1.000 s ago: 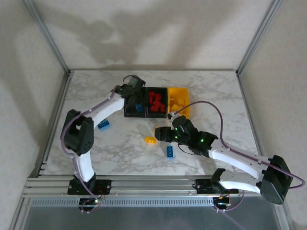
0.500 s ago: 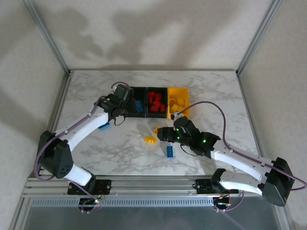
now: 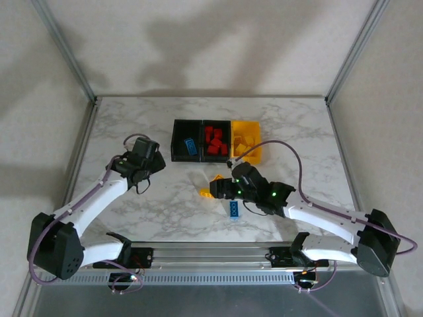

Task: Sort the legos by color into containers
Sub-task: Pick up the lego from the middle-left of the table.

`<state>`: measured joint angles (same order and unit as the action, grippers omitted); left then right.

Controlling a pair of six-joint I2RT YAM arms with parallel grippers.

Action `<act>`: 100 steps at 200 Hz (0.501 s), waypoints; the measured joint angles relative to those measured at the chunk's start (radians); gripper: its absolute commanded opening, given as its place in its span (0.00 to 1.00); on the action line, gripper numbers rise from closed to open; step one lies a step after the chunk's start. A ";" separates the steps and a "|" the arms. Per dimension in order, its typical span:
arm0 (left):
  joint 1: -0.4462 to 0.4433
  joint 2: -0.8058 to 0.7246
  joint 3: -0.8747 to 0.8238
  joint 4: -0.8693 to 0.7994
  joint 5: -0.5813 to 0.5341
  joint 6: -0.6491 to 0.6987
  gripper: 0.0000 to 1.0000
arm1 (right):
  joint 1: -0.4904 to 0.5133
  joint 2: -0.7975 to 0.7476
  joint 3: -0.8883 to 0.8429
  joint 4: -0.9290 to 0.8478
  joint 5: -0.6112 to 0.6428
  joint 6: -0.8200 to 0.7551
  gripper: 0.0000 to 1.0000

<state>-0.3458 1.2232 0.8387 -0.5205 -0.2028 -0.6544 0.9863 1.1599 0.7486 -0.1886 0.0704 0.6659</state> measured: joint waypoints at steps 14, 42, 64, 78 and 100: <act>0.024 0.000 -0.028 0.005 -0.008 -0.007 0.89 | 0.021 0.034 0.016 0.022 -0.008 -0.001 0.73; 0.065 0.027 -0.066 0.035 -0.026 -0.007 0.94 | 0.052 0.098 0.052 0.058 -0.019 -0.005 0.73; 0.102 0.091 -0.082 0.081 -0.027 -0.002 0.96 | 0.059 0.126 0.062 0.077 -0.023 -0.008 0.72; 0.113 0.129 -0.088 0.099 -0.026 0.001 0.98 | 0.059 0.133 0.064 0.078 -0.022 -0.008 0.72; 0.117 0.179 -0.088 0.137 -0.018 0.008 1.00 | 0.059 0.133 0.065 0.080 -0.021 -0.009 0.72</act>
<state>-0.2287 1.4017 0.7506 -0.3836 -0.2211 -0.6468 1.0454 1.2926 0.8135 -0.1081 0.0494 0.6571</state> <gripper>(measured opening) 0.987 0.721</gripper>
